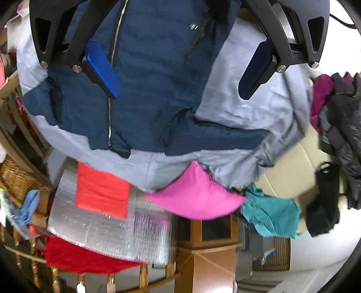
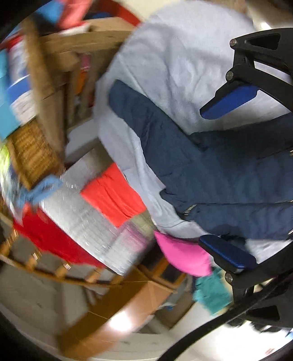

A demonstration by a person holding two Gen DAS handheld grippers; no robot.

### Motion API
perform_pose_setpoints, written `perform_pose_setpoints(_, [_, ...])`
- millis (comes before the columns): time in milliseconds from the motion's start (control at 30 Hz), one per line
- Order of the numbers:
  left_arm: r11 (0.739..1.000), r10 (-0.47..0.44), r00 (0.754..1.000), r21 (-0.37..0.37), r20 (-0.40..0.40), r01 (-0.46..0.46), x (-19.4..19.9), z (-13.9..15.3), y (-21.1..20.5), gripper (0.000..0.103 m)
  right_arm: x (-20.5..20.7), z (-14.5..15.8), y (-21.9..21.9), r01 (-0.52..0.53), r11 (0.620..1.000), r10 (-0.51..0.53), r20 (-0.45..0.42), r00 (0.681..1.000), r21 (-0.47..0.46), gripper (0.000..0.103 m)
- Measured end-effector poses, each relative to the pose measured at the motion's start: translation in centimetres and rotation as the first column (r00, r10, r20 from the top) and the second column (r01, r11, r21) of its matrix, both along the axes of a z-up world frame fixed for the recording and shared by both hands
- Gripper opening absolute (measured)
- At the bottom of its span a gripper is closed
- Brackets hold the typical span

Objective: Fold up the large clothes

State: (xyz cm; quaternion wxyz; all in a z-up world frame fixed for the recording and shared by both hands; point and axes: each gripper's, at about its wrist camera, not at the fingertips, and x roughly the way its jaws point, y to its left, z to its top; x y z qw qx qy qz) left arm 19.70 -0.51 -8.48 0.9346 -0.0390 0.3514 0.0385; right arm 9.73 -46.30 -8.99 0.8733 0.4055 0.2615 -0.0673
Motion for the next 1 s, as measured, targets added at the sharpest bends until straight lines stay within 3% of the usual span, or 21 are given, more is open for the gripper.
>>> perform_pose_setpoints(233, [0.994,-0.035,0.999,0.104,-0.021,0.037,7.6,-4.9,-4.2,0.103,7.2,-10.0,-8.0,0.137,0.953,-0.131,-0.039,0.991,0.271,0.102])
perform_pose_setpoints(500, [0.973,-0.094,0.995,0.211,-0.019,0.096,12.1,-9.5,-7.8,0.103,13.5,-17.9,-13.5,0.249,0.893,-0.207,-0.148,0.967,0.376,0.076])
perform_pose_setpoints(567, [0.970,-0.113,0.991,0.206,-0.076,0.127,12.9,-10.3,-8.1,0.103,15.2,-17.9,-13.2,0.243,0.915,-0.192,-0.182,0.964,0.323,0.048])
perform_pose_setpoints(633, [0.971,-0.131,0.988,0.193,-0.078,0.144,13.0,-10.1,-8.2,0.103,16.4,-17.7,-13.0,0.209,0.929,-0.155,-0.193,0.969,0.306,0.034])
perform_pose_setpoints(767, [0.966,-0.140,0.989,0.215,-0.040,0.145,12.4,-9.5,-8.2,0.103,16.6,-14.3,-11.0,0.152,0.969,-0.131,-0.115,0.985,0.193,0.029])
perform_pose_setpoints(900, [0.973,-0.122,0.992,0.195,-0.028,0.125,12.3,-9.2,-7.3,0.103,15.3,-11.2,-6.3,0.007,0.977,-0.011,0.019,1.000,0.215,0.029])
perform_pose_setpoints(1000, [0.975,-0.103,0.995,0.198,-0.016,0.104,12.1,-9.1,-7.1,0.103,15.2,-10.9,-2.2,-0.071,0.963,0.067,0.026,0.997,0.260,0.029])
